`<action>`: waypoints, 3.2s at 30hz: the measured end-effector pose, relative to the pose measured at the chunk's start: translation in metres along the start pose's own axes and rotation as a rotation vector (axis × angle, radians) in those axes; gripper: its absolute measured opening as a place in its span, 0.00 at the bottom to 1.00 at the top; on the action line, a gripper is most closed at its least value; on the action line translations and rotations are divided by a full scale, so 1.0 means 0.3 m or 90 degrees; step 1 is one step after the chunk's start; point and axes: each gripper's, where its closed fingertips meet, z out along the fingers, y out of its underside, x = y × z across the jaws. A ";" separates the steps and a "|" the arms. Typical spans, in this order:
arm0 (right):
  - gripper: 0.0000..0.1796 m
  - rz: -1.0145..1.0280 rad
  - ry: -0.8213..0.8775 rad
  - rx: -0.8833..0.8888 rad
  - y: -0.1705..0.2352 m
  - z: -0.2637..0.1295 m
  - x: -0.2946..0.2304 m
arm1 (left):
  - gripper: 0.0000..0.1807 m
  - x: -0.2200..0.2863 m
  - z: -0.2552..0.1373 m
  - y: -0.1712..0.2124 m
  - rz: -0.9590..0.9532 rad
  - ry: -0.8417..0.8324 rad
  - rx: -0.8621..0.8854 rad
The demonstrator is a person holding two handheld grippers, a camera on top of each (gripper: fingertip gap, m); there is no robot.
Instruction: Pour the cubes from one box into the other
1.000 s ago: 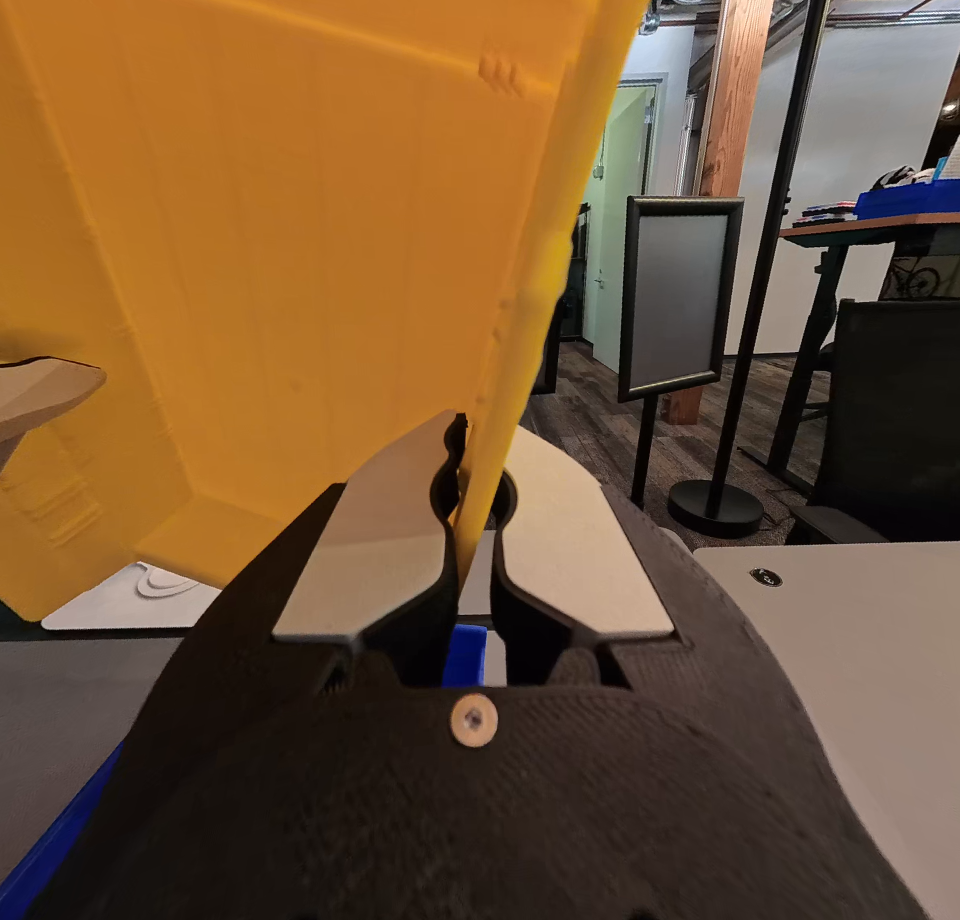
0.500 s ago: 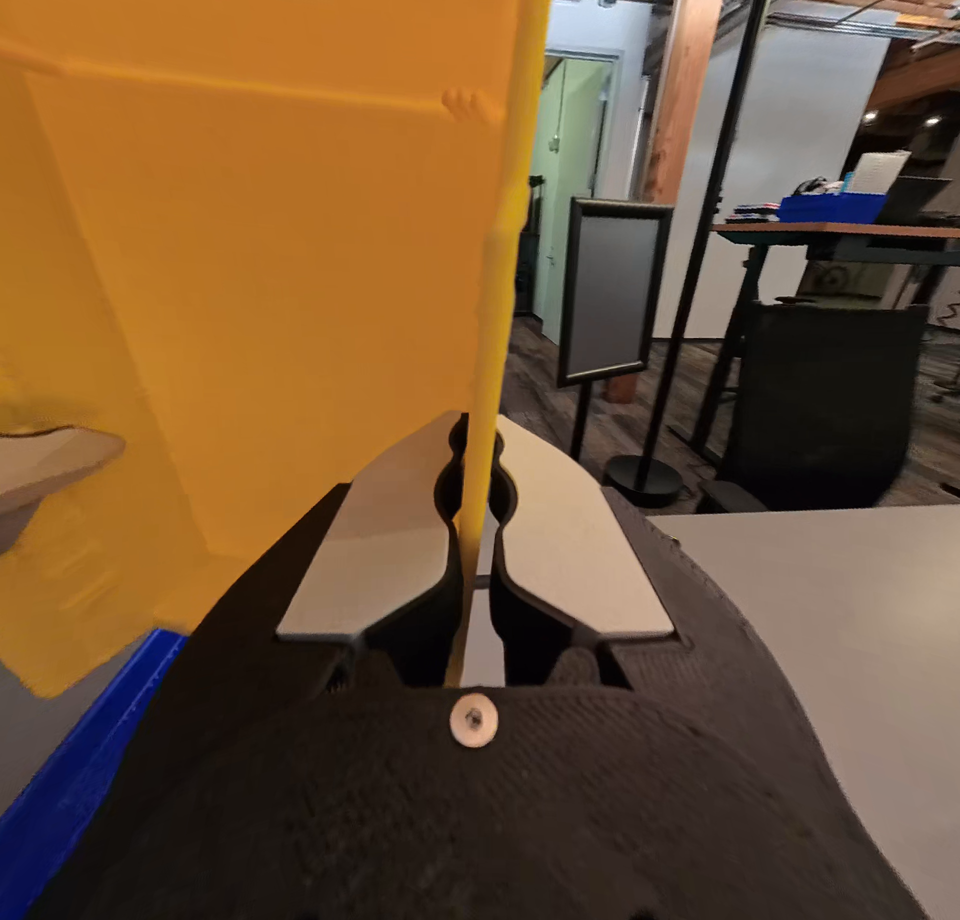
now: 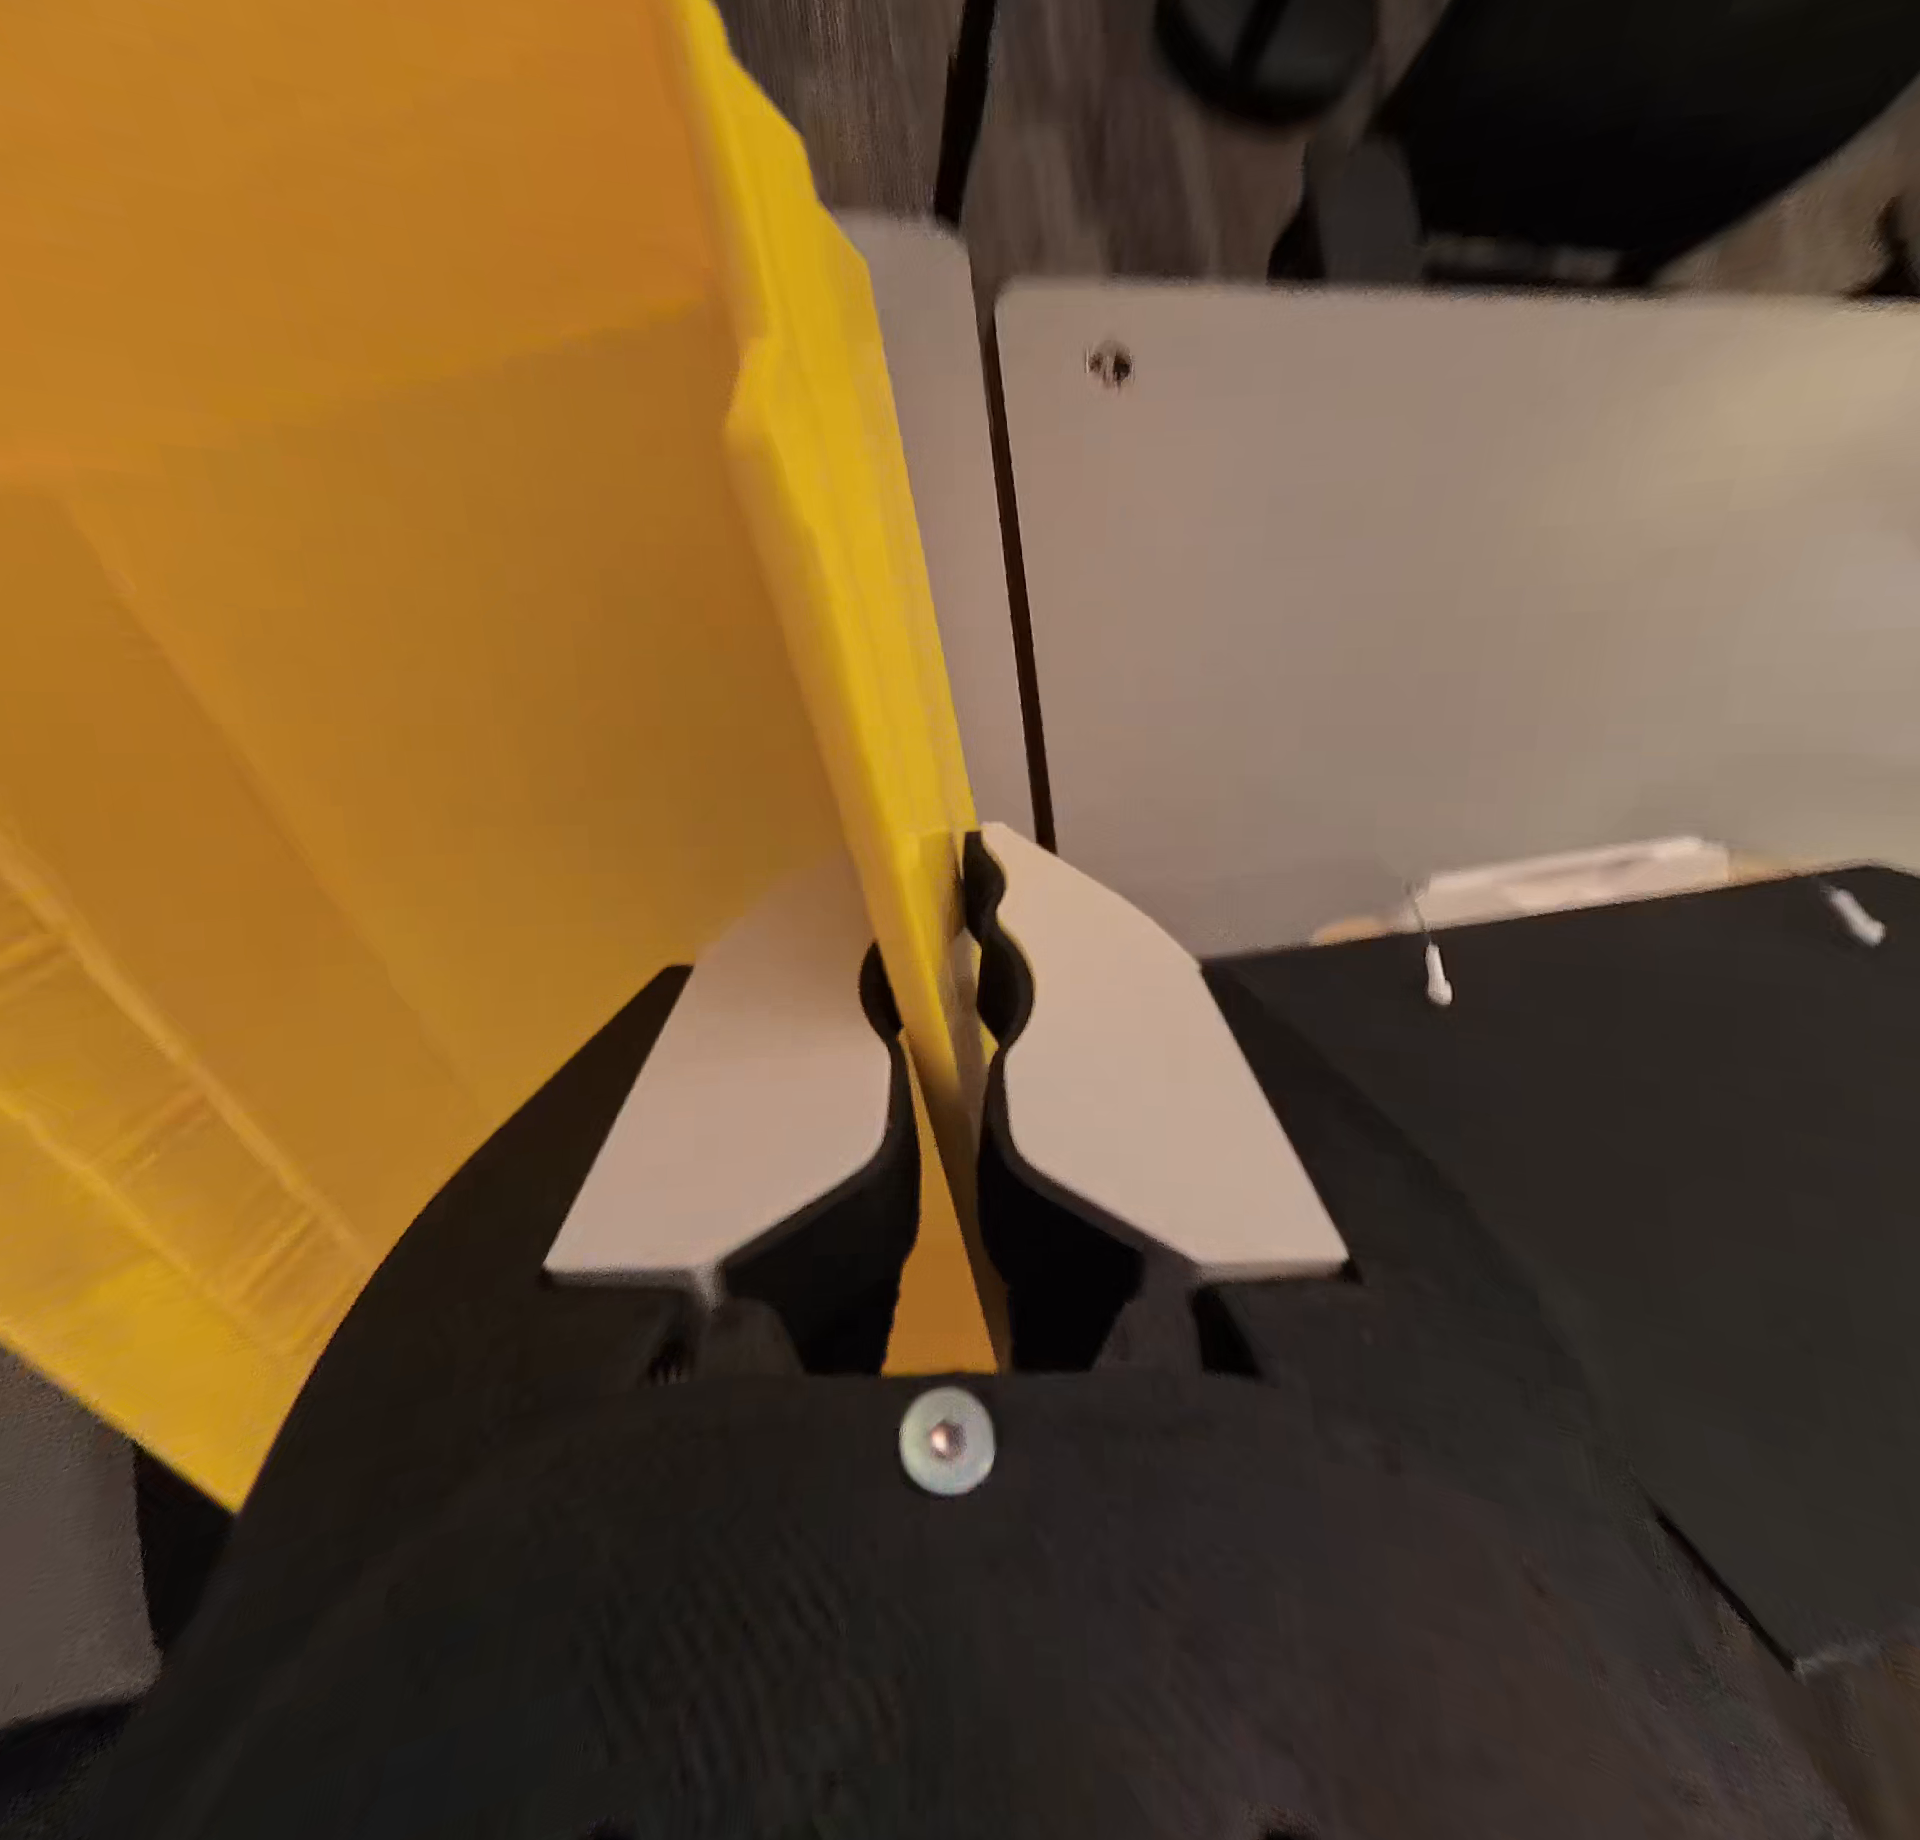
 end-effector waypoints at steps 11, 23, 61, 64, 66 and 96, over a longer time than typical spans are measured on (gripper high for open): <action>0.04 -0.011 -0.031 -0.178 0.308 0.286 0.024 | 0.38 -0.102 0.138 0.558 -0.235 0.003 -0.329; 0.04 0.029 -0.078 -0.280 0.451 0.459 0.010 | 0.19 -0.024 0.176 0.643 -0.371 0.090 -0.526; 0.06 0.052 -0.248 -0.273 0.302 0.620 -0.761 | 0.12 -0.686 -0.923 1.386 -0.674 -0.085 -0.300; 0.07 0.016 -0.180 -0.116 0.144 0.507 -0.771 | 0.15 -0.690 -0.935 1.365 -0.687 -0.071 -0.234; 0.10 -0.041 -0.179 0.036 0.021 0.393 -0.880 | 0.14 -0.695 -0.955 1.341 -0.688 -0.060 -0.193; 0.05 -0.182 -0.323 -0.339 0.349 0.440 -2.319 | 0.03 -0.861 -0.862 1.391 -0.602 -0.269 -0.394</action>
